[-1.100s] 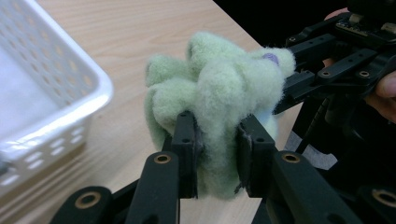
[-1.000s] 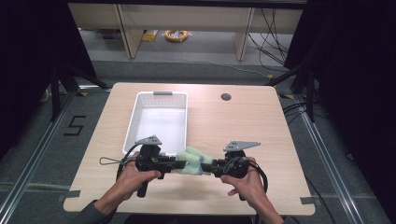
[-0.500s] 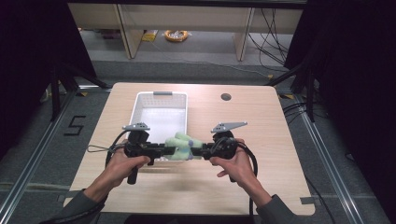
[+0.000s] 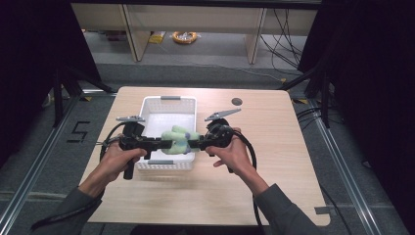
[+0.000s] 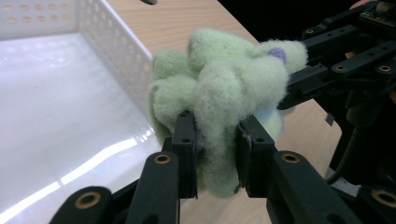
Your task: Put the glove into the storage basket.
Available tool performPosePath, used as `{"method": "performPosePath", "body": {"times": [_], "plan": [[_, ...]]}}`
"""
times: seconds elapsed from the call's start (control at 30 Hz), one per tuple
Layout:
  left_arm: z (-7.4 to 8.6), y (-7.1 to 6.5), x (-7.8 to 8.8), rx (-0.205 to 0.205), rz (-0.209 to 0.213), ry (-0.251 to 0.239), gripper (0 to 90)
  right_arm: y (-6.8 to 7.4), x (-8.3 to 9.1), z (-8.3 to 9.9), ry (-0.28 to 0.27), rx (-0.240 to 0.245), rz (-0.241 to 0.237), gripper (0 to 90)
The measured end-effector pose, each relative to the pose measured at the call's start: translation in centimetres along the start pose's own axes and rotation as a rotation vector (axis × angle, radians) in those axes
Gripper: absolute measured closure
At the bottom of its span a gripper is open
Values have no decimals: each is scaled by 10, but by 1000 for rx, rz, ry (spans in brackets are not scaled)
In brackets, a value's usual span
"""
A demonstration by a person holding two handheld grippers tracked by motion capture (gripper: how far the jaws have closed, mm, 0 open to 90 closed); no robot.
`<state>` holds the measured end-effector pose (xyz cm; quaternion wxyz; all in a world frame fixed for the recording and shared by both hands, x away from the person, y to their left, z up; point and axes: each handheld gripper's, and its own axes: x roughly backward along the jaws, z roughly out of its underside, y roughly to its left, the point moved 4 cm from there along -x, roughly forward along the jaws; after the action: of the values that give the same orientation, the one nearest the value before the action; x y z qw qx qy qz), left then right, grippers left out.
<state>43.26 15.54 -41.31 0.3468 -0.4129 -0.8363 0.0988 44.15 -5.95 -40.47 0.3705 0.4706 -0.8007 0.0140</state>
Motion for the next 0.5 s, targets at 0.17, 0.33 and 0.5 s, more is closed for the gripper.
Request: {"method": "performPosePath", "body": {"times": [0.17, 0.33, 0.5], "plan": [[-3, 15, 1, 8, -24, 17, 718, -4, -15, -10, 21, -5, 10, 714], [-4, 27, 1, 29, -46, 23, 718, -7, -30, -17, 40, -14, 12, 713], [-2, 40, 0, 43, -64, 47, 717, -13, -46, -20, 63, -22, 10, 714]]}}
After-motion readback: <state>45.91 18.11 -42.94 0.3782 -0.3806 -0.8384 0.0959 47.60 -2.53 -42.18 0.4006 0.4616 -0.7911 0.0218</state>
